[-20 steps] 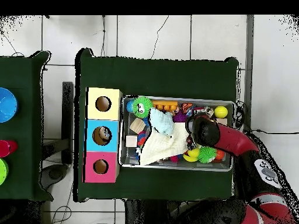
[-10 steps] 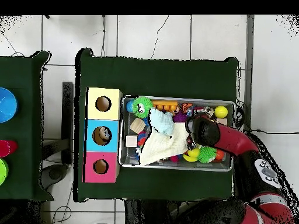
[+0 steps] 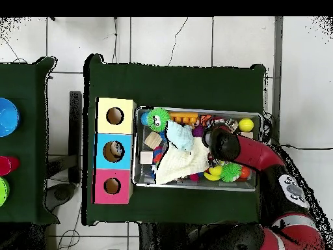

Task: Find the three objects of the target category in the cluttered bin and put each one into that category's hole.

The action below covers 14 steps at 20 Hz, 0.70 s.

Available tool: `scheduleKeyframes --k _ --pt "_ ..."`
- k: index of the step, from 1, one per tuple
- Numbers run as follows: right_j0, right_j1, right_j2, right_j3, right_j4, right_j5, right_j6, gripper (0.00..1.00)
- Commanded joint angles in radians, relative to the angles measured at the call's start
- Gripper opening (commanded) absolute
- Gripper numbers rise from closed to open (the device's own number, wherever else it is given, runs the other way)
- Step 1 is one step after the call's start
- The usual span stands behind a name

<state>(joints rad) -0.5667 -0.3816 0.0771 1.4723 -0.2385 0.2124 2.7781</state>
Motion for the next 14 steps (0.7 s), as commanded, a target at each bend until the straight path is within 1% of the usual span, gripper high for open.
scheduleKeyframes --k 1,3,14 --pt "0.017 -0.048 0.081 0.073 0.046 0.103 0.008 1.00" --pt "0.020 -0.059 0.079 0.076 0.052 0.115 0.009 1.00" --pt "0.027 -0.055 0.080 0.077 0.066 0.109 0.005 1.00"
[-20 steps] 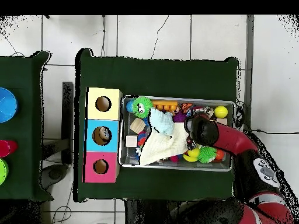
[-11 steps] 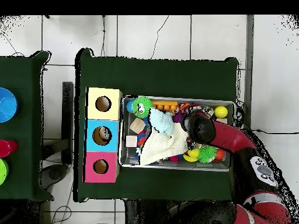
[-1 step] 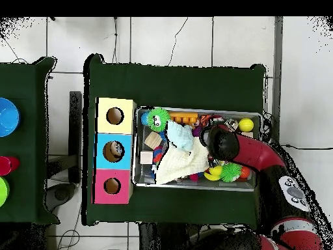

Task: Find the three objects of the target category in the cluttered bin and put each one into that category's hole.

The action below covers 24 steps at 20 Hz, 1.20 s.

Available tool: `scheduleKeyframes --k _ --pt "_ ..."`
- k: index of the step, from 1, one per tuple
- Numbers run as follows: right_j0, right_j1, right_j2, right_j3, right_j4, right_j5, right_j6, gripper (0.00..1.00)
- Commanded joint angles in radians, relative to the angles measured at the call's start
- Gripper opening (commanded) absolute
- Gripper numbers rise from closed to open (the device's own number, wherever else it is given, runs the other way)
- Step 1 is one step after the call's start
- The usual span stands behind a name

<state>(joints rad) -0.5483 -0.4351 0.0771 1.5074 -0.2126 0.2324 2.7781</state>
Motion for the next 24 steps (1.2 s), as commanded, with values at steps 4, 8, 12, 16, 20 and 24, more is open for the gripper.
scheduleKeyframes --k 4,8,12,16,20,24 --pt "0.011 0.017 0.076 0.037 0.038 0.062 0.008 1.00" --pt "0.003 0.044 0.082 0.022 0.030 0.034 0.000 1.00" --pt "-0.005 0.060 0.083 0.008 0.021 0.026 -0.010 1.00" --pt "-0.012 0.092 0.084 -0.015 0.008 0.001 -0.021 1.00" --pt "-0.006 0.152 0.073 -0.050 -0.010 -0.058 -0.015 1.00" --pt "-0.007 0.191 0.070 -0.078 -0.021 -0.094 -0.017 1.00"
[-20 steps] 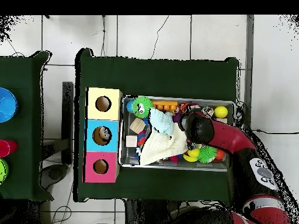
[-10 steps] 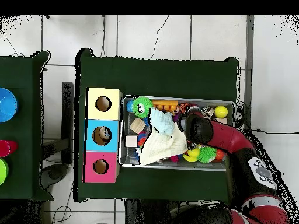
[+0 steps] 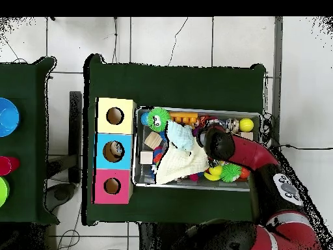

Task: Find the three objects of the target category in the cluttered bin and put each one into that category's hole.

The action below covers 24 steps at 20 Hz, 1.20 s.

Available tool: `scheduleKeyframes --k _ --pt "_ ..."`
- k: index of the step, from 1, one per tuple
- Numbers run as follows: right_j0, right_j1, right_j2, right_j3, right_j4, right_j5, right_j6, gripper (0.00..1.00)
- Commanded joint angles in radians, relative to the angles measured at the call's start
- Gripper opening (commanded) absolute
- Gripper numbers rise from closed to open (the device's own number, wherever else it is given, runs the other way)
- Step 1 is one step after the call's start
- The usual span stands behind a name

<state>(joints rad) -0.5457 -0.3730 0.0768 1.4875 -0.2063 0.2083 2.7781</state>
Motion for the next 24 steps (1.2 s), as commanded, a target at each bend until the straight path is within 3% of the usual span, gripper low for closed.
scheduleKeyframes --k 1,16,24 --pt "-0.007 0.131 0.067 -0.060 -0.028 -0.070 -0.017 1.00" --pt "0.006 0.121 0.039 -0.078 -0.024 -0.046 -0.018 1.00" --pt "0.053 0.030 -0.018 -0.050 -0.003 0.038 -0.003 1.00"
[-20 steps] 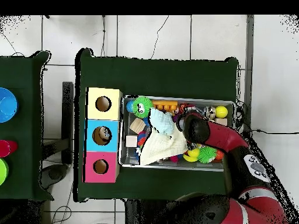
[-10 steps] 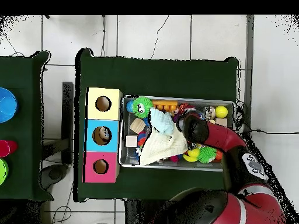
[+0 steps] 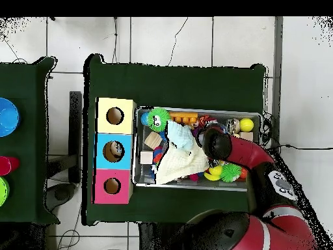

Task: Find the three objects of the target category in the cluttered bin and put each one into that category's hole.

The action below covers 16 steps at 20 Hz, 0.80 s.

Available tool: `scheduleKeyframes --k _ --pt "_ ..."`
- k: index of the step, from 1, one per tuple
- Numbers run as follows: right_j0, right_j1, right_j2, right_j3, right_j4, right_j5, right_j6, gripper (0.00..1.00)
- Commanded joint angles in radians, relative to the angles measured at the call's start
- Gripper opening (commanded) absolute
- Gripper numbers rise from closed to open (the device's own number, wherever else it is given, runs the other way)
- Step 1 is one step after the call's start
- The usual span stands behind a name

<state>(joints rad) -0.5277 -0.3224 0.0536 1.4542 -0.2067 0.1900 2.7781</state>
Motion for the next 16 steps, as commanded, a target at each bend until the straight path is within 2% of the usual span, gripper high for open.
scheduleKeyframes --k 1,7,10,16 --pt "0.039 -0.025 0.001 -0.016 0.002 0.068 -0.002 1.00" --pt "0.048 -0.027 -0.011 -0.012 0.009 0.063 0.005 1.00" --pt "0.029 -0.031 -0.004 -0.008 -0.001 0.055 -0.013 1.00" --pt "-0.002 -0.172 0.001 0.014 0.003 0.235 -0.101 1.00"
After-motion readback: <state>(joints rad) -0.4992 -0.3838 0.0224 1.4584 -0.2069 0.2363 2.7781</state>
